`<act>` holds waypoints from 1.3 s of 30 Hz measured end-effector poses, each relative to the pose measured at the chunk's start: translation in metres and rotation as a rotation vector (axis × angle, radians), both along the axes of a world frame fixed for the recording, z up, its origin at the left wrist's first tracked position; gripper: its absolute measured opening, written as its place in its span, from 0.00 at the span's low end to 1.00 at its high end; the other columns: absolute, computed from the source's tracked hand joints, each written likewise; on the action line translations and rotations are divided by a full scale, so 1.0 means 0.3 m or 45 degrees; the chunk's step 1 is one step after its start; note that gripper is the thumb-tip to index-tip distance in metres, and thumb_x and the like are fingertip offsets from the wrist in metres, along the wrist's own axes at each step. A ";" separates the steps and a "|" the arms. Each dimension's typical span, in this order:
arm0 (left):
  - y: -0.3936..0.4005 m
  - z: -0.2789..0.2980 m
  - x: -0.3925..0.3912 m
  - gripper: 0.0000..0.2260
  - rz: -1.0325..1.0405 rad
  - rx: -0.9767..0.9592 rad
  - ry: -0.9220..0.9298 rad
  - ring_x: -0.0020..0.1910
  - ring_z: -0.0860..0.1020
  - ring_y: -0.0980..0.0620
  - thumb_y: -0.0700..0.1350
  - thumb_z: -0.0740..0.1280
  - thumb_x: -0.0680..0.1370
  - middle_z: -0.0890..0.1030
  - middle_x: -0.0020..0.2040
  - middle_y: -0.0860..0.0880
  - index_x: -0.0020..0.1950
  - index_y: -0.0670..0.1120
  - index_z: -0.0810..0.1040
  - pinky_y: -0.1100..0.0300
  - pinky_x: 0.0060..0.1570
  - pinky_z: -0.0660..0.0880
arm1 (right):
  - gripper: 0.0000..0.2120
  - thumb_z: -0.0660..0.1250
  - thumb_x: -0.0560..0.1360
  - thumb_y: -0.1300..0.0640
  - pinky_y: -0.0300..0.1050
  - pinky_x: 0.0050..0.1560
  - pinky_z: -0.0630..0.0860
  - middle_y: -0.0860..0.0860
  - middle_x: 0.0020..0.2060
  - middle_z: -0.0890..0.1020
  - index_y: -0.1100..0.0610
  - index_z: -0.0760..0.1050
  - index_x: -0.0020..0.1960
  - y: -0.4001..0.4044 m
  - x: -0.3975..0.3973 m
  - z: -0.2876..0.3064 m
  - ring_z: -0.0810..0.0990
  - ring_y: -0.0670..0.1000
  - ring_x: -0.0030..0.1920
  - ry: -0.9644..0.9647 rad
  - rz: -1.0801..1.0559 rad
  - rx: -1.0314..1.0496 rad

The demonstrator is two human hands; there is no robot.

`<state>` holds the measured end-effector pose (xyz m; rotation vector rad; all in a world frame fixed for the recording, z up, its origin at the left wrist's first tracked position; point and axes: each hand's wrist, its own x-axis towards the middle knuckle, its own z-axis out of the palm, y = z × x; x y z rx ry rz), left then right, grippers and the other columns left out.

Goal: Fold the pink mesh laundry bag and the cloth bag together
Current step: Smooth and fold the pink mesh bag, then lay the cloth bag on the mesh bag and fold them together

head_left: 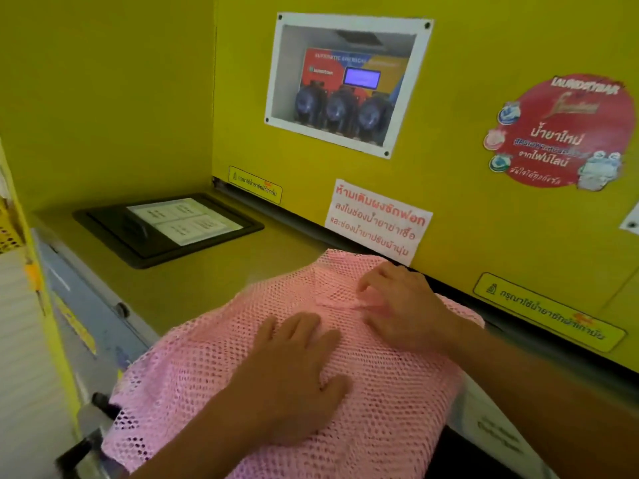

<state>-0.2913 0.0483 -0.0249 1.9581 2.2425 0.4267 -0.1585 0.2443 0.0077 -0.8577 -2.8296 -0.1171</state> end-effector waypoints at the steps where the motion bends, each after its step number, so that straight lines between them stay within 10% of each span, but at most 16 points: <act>1: 0.013 -0.008 0.000 0.29 -0.003 -0.019 0.052 0.78 0.47 0.51 0.67 0.49 0.77 0.50 0.80 0.52 0.77 0.60 0.52 0.43 0.76 0.41 | 0.19 0.67 0.71 0.42 0.54 0.66 0.66 0.44 0.60 0.72 0.41 0.69 0.60 0.010 -0.008 -0.005 0.70 0.49 0.62 0.075 -0.015 0.023; 7: 0.033 -0.014 0.004 0.30 -0.004 -0.020 0.084 0.78 0.49 0.52 0.69 0.49 0.76 0.52 0.80 0.53 0.76 0.61 0.54 0.42 0.76 0.42 | 0.04 0.63 0.76 0.52 0.51 0.51 0.71 0.51 0.50 0.74 0.50 0.72 0.50 0.056 -0.152 0.007 0.74 0.54 0.53 0.126 -0.242 0.249; 11: 0.030 -0.016 0.000 0.30 -0.006 0.000 0.059 0.78 0.50 0.51 0.69 0.50 0.76 0.53 0.80 0.53 0.76 0.62 0.55 0.42 0.76 0.43 | 0.16 0.67 0.74 0.51 0.51 0.47 0.77 0.57 0.53 0.77 0.56 0.74 0.59 0.166 -0.123 0.098 0.78 0.58 0.51 0.133 -0.739 0.347; 15: 0.031 -0.025 -0.004 0.30 -0.009 0.000 0.069 0.79 0.50 0.50 0.69 0.50 0.76 0.53 0.80 0.52 0.77 0.61 0.55 0.41 0.76 0.43 | 0.13 0.64 0.75 0.56 0.48 0.44 0.72 0.56 0.55 0.78 0.55 0.74 0.59 0.073 -0.094 0.081 0.77 0.57 0.51 0.259 -0.396 0.379; 21: 0.048 -0.033 0.002 0.30 -0.037 -0.005 0.100 0.78 0.51 0.51 0.68 0.49 0.76 0.53 0.80 0.52 0.77 0.60 0.54 0.42 0.76 0.44 | 0.27 0.57 0.80 0.42 0.54 0.77 0.54 0.47 0.78 0.63 0.46 0.62 0.77 0.062 0.018 -0.017 0.59 0.50 0.77 -0.233 -0.216 -0.404; 29: 0.104 0.053 0.025 0.30 0.014 -0.093 0.054 0.71 0.66 0.48 0.65 0.55 0.73 0.65 0.74 0.51 0.74 0.57 0.63 0.43 0.71 0.62 | 0.26 0.66 0.78 0.49 0.48 0.73 0.63 0.49 0.76 0.65 0.47 0.65 0.75 0.002 0.127 0.119 0.64 0.51 0.74 -0.044 -0.169 -0.416; 39: 0.109 0.165 0.506 0.11 -0.247 0.420 -0.339 0.51 0.77 0.60 0.48 0.65 0.78 0.80 0.53 0.58 0.60 0.55 0.78 0.60 0.51 0.79 | 0.25 0.64 0.80 0.48 0.45 0.70 0.66 0.44 0.74 0.67 0.46 0.63 0.76 -0.150 0.912 0.267 0.67 0.48 0.72 -0.417 -0.507 -0.479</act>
